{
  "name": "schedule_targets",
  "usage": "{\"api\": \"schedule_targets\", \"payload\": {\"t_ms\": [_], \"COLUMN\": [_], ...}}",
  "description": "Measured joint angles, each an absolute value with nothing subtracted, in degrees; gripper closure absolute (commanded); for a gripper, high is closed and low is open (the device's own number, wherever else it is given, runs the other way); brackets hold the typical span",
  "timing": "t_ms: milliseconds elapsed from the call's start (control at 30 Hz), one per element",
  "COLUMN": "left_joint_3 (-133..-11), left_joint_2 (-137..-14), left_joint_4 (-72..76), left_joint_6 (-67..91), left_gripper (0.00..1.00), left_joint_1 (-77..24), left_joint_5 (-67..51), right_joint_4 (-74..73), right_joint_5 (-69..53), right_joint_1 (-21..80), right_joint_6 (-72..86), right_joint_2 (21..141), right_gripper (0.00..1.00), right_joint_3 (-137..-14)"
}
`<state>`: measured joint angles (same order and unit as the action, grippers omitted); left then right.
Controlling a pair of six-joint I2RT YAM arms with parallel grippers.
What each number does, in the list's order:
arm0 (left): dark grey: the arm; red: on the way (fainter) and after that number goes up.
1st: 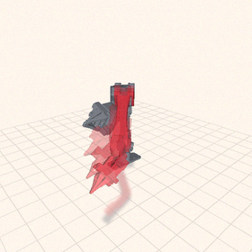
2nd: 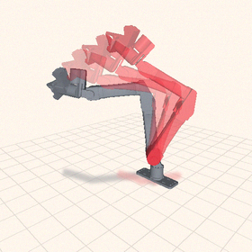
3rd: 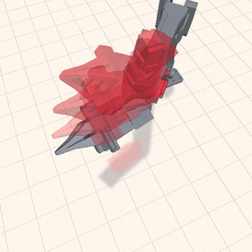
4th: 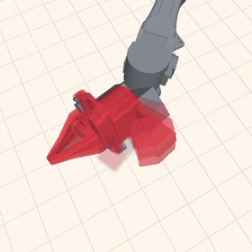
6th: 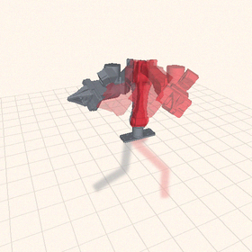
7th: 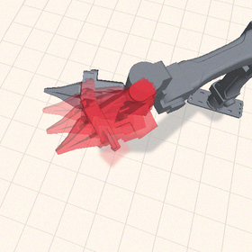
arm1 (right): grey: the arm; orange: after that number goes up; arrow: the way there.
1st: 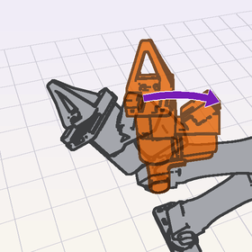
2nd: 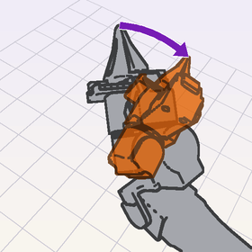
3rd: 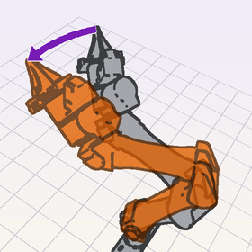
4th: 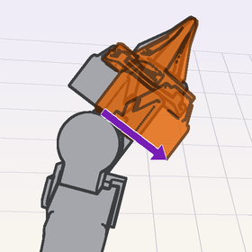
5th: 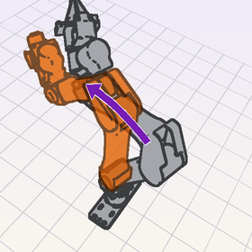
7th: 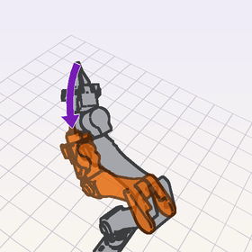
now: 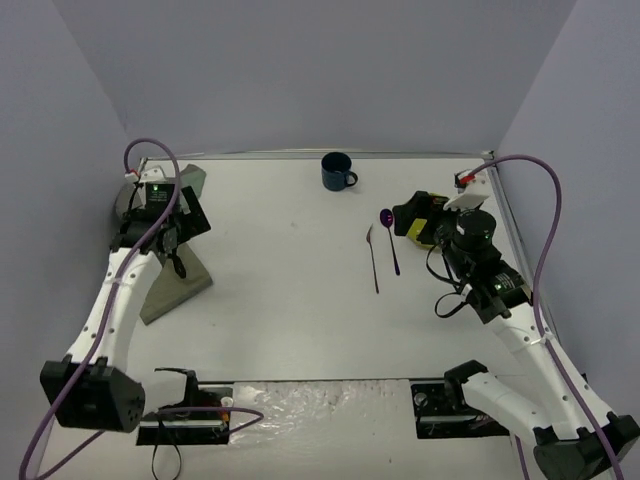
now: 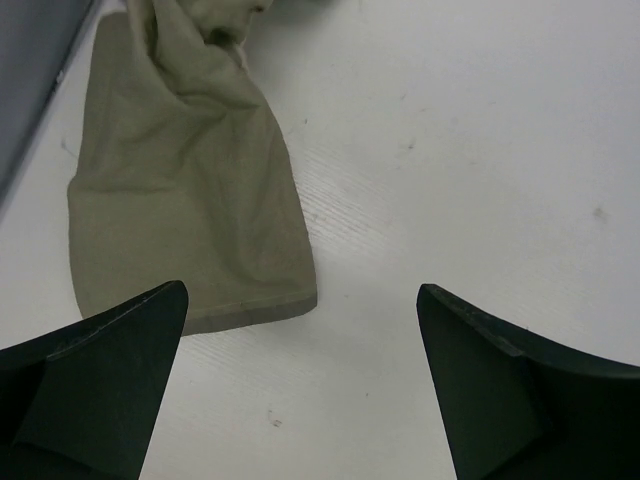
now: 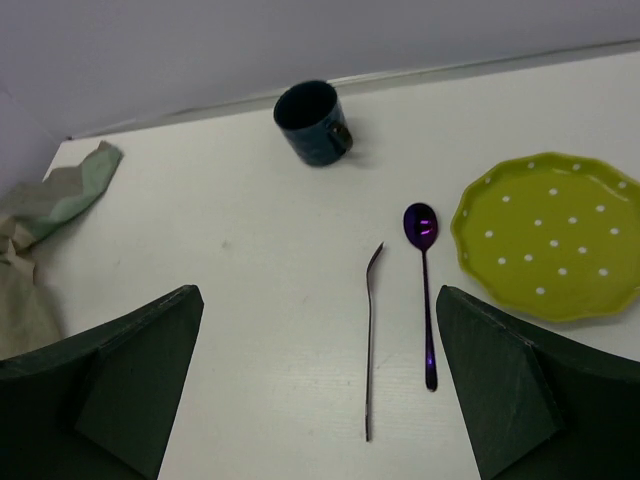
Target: Set the dinner table for one person
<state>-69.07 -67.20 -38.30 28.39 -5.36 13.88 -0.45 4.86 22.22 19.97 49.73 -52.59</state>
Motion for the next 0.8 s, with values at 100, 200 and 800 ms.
{"api": "schedule_targets", "payload": {"t_ms": [100, 200, 800], "left_joint_3": [-66.28, -66.18, -90.73], "left_joint_2": [-74.26, -79.84, -114.52], "left_joint_4": [-35.34, -33.56, -30.44], "left_joint_6": [31.12, 32.69, 28.06], "left_gripper": [0.03, 0.03, 0.75], "left_joint_1": [-1.37, 2.05, 8.38], "left_joint_5": [13.63, 14.59, 19.53], "right_joint_4": [-0.67, -0.68, -0.21], "right_joint_5": [1.81, 0.18, -7.32], "right_joint_1": [22.22, 22.22, 22.22], "right_joint_6": [20.54, 20.88, 20.99], "right_joint_2": [51.81, 52.63, 55.07], "right_gripper": [0.00, 0.00, 0.00], "right_joint_3": [-51.75, -51.19, -49.28]}}
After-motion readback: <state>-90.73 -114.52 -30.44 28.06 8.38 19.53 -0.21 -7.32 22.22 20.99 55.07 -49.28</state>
